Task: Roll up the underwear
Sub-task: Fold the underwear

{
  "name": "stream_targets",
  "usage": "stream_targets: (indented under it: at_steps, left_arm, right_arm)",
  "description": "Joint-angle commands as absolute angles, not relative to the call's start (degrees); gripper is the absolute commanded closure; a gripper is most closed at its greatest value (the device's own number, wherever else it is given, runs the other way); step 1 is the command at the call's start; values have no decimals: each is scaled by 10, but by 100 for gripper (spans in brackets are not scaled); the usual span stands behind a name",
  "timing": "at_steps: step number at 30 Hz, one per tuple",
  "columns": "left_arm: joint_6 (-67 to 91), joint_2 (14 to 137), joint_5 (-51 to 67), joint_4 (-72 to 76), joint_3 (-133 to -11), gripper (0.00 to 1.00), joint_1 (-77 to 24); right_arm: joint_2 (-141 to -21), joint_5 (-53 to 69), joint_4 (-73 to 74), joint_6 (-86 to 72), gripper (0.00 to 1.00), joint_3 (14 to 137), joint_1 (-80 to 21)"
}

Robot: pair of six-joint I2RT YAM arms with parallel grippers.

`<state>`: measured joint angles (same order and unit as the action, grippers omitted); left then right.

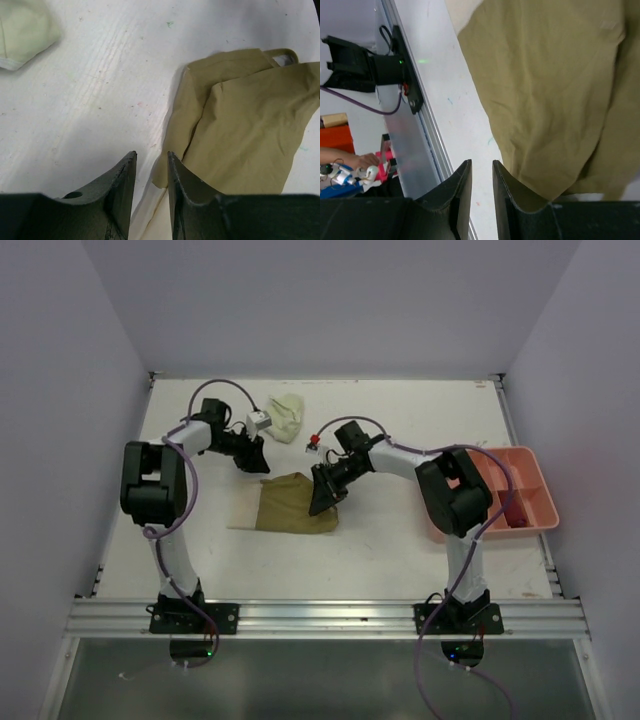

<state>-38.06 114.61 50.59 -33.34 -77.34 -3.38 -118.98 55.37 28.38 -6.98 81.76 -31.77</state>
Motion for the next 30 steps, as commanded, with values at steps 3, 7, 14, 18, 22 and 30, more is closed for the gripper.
stream_targets:
  at_steps: [3, 7, 14, 18, 22, 30]
  left_arm:
    - [-330, 1153, 476, -263, -768, 66, -32]
    - [-344, 1173, 450, -291, -776, 67, -32]
    - [-442, 1150, 430, -390, -732, 77, -20]
    - [-489, 1123, 430, -445, -688, 81, -7]
    - [-616, 1065, 463, -554, -622, 81, -13]
    - [-605, 944, 532, -515, -582, 70, -5]
  right_arm:
    - [-1169, 534, 270, -75, 74, 755, -341]
    - [-1207, 474, 339, -5, 75, 775, -338]
    - [-1244, 413, 426, 89, 76, 872, -295]
    - [-1287, 356, 548, 201, 75, 988, -279]
    - [-1369, 277, 591, 266, 73, 1156, -266]
    - [-1255, 441, 480, 114, 67, 1135, -276]
